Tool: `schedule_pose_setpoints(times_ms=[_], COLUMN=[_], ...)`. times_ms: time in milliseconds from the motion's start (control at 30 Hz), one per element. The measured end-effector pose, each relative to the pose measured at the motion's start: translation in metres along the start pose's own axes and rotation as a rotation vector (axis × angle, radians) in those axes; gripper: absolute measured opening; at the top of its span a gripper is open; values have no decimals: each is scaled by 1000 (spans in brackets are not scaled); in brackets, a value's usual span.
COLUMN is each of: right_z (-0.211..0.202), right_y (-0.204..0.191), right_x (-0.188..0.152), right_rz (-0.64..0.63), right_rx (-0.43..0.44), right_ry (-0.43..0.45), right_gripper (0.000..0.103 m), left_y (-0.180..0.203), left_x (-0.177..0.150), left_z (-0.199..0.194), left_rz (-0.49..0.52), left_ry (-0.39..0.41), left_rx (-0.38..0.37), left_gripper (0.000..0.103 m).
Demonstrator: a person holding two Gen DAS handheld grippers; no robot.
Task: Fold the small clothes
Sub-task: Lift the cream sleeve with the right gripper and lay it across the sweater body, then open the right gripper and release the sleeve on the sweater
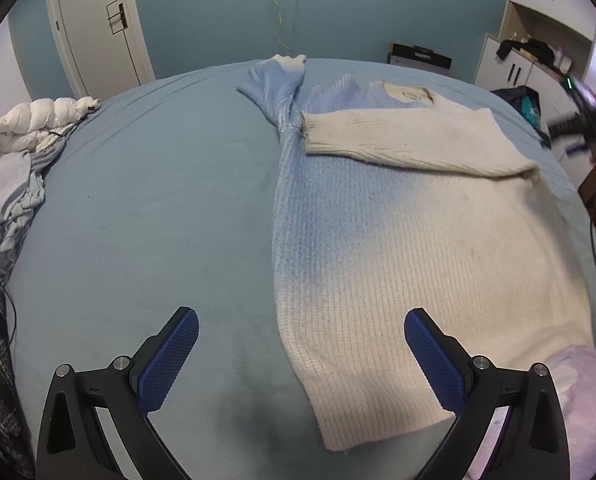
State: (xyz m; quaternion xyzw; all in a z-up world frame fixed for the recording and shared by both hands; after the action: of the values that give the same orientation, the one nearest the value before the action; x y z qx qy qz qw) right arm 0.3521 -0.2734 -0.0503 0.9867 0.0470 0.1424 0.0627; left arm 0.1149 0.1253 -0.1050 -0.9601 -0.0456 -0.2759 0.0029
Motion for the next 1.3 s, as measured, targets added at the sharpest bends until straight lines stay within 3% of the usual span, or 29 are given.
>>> schedule_pose_setpoints(times_ms=[167,433,500,600,700,767,833,933,1000,1100,1200,1300], right_z=[72,122,128,137,145,151,148,135,109,47,9,-1], right_y=[44,81,101,110,112,106,104,105,99,62,-9,-83], right_x=[-20,-1,1,2,-1,-7,-5,0,-3,-8,-6,0], right_rz=[58,333,407,391,387,348,352,345,326,236,52,-136], right_rx=[-30,169,124,-8,-33,-77,-101,-96,-129,-147,-22,122], right_ry=[-93,-16,16,42,88,102,73,-13,-26,91,159,158], right_gripper=[80,80,80,80,80,87,98,99,99,99,99,99], left_y=[6,3,2,1,2,4,4,7,7,6,4,0], left_x=[-2,-4,-3,-2,-3,-2,-2,0,1,4,5,5], left_z=[14,32,35,40,41,41,41,37,33,28,25,21], left_rz=[24,23,18,11,11,22,30,29,29,25,10,-3], left_ry=[-26,-58,-64,-72,-74,-76,-77,-73,-62,-51,-48,-40], left_rx=[24,65,68,72,71,72,74,61,55,46,25,15], left_gripper=[103,103,103,103,103,103,103,103,103,103,103,103])
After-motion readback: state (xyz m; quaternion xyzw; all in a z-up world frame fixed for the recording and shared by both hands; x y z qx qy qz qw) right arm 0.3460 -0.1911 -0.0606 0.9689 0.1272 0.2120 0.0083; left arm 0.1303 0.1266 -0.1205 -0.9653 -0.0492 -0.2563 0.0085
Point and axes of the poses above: each gripper's, at about its wrist camera, not at the fingertips, and z roughly the way its jaws point, y to its right, x to its top, the point moved 1 cm from there along z, roughly the way its jaws point, and after that the axes turned 2 degrees about -x, right-handed, at the moved point
